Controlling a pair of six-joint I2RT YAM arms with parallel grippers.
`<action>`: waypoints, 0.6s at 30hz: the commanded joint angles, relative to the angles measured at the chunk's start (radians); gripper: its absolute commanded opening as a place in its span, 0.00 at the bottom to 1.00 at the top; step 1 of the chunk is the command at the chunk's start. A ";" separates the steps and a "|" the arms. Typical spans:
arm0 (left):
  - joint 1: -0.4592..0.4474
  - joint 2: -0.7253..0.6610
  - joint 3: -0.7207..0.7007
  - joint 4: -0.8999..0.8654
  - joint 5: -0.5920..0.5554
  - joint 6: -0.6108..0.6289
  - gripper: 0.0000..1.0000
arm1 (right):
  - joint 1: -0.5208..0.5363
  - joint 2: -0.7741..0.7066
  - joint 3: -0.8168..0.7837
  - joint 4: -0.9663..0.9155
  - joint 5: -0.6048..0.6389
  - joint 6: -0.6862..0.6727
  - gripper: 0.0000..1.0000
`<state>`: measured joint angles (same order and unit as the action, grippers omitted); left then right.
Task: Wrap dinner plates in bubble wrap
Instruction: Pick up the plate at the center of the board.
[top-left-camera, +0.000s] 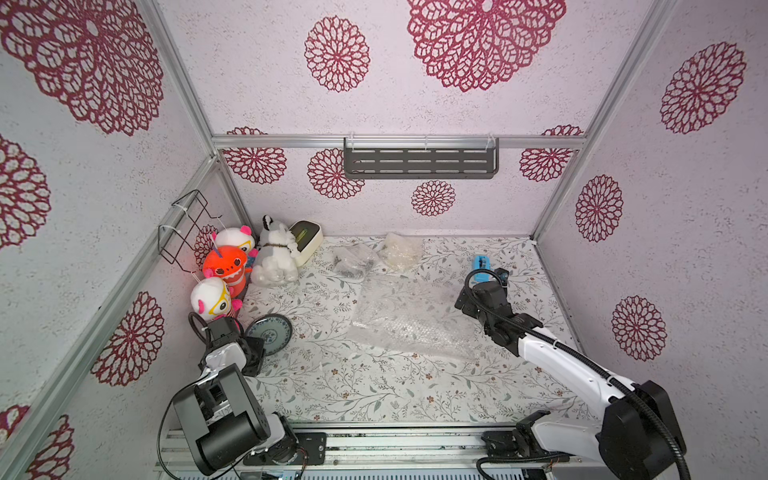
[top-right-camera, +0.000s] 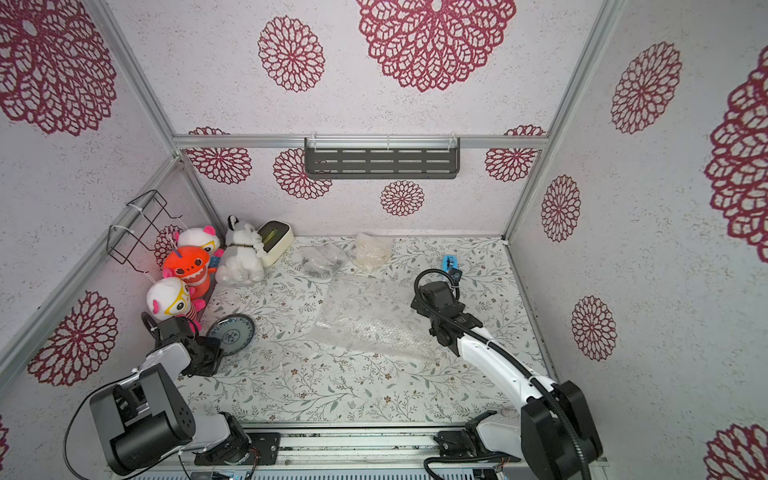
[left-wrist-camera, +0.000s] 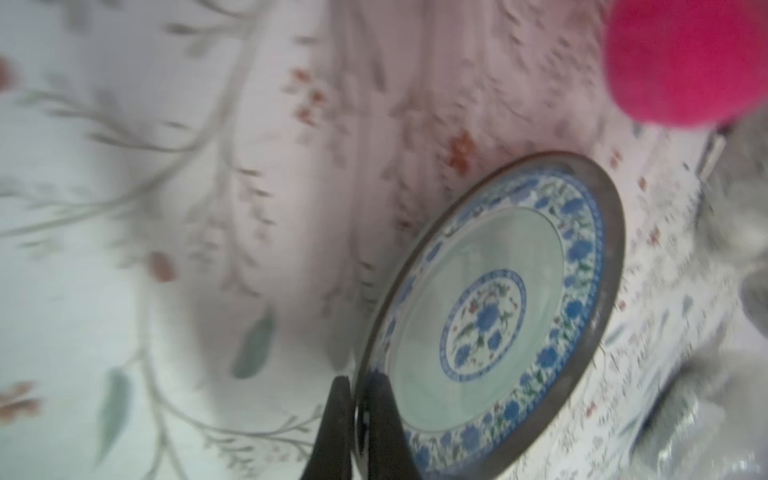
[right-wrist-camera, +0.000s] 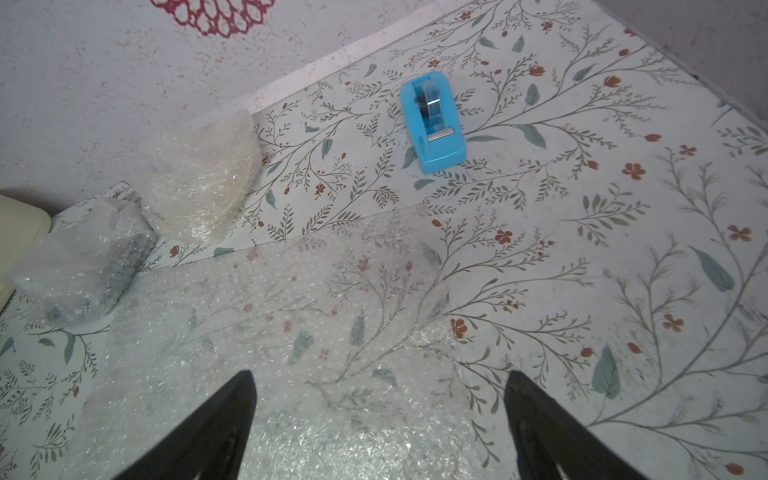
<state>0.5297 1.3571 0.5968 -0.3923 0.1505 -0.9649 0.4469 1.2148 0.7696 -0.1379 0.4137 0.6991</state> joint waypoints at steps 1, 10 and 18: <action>-0.082 0.025 -0.012 -0.074 -0.037 0.041 0.00 | -0.084 -0.022 -0.070 0.054 -0.093 -0.027 0.95; -0.289 -0.204 -0.015 -0.180 -0.085 0.089 0.00 | -0.168 0.080 -0.146 0.192 -0.495 -0.115 0.99; -0.471 -0.395 0.137 -0.239 0.098 0.190 0.00 | -0.157 0.299 -0.094 0.105 -0.718 -0.161 0.95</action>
<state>0.1188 0.9646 0.6605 -0.6388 0.1467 -0.8410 0.2897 1.4902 0.6514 0.0273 -0.2222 0.5705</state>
